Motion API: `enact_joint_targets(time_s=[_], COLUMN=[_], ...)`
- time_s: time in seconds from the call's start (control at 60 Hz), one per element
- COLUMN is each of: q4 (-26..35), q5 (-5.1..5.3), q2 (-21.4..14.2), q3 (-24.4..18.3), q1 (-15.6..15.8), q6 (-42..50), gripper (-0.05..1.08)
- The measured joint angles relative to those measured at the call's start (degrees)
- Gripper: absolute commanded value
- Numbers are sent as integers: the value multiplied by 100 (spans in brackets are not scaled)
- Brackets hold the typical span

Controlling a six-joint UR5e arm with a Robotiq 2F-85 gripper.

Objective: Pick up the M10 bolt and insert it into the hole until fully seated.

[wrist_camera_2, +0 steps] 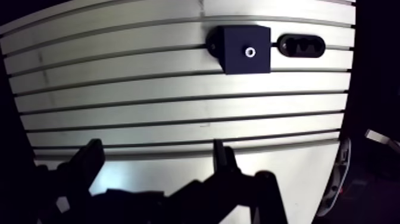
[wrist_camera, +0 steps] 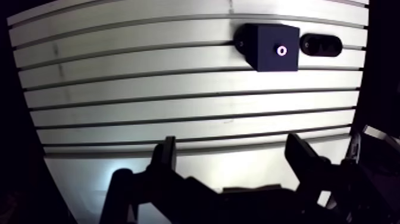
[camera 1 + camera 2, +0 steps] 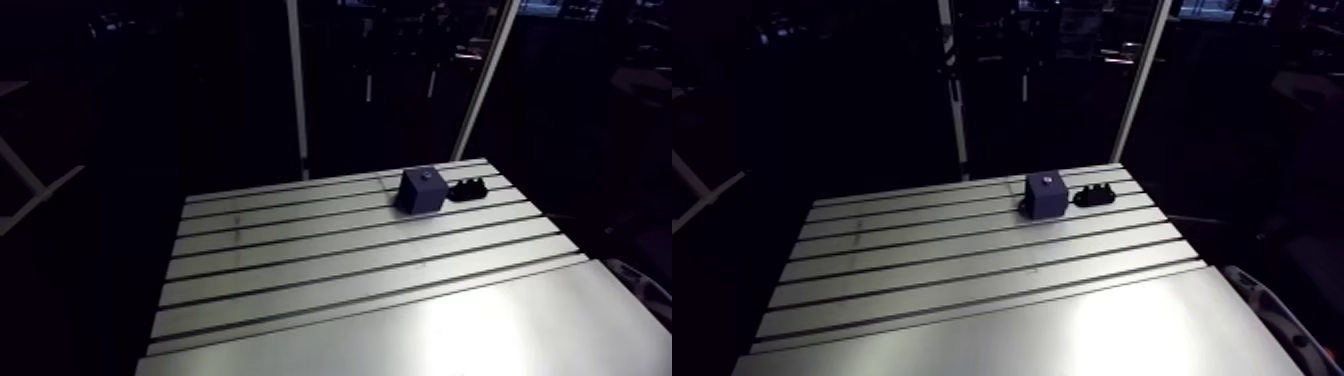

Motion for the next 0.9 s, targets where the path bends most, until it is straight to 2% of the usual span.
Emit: enact_joint_targets(time_s=[0.3, 0.683, 0.9], q4=[170, 794, 1146], q5=[96, 327, 397], q2=[-475, -1097, -1260], q3=[88, 80, -7], q1=[261, 505, 567], q6=[72, 176, 206], gripper=[0, 0, 0])
